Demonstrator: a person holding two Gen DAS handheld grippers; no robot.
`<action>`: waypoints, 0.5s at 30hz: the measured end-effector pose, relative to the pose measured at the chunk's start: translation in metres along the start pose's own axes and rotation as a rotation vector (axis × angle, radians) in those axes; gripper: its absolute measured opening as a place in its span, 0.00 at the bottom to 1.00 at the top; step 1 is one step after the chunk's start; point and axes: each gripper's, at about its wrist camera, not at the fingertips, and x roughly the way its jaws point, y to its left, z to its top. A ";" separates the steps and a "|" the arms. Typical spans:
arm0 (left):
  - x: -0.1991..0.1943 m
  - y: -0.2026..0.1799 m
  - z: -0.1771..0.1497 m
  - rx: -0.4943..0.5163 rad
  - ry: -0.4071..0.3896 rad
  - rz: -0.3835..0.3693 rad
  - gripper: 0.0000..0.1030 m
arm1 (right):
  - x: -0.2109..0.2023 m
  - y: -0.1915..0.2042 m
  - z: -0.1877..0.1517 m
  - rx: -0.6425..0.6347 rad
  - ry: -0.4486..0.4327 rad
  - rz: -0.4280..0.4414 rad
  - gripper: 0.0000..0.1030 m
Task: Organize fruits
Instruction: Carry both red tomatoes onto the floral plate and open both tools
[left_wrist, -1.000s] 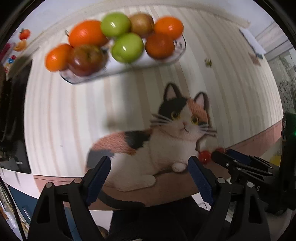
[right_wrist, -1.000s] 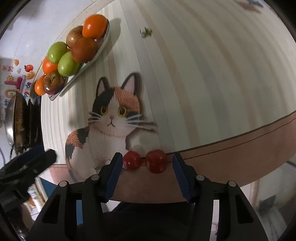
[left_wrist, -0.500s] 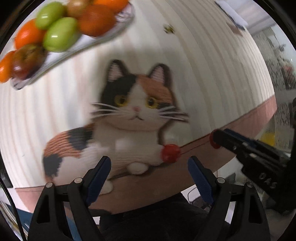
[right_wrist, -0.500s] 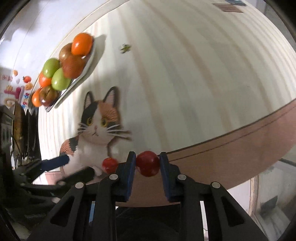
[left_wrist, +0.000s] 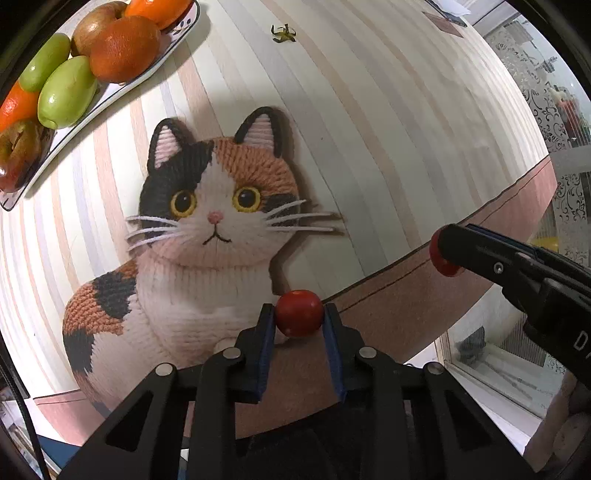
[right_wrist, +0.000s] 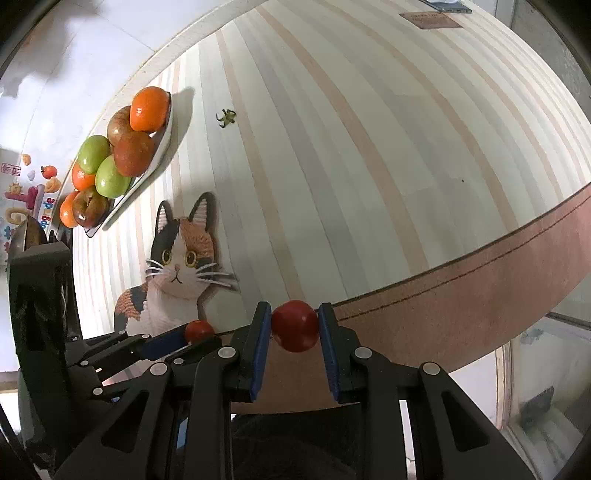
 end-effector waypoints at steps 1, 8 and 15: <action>-0.001 -0.003 0.002 -0.001 -0.003 0.001 0.22 | 0.000 0.001 0.000 -0.006 -0.003 -0.003 0.28; -0.016 0.007 0.003 -0.015 -0.045 -0.001 0.22 | -0.003 0.002 0.004 -0.015 -0.009 -0.003 0.28; -0.055 0.037 0.009 -0.081 -0.127 -0.023 0.22 | -0.013 0.015 0.012 -0.045 -0.033 0.019 0.28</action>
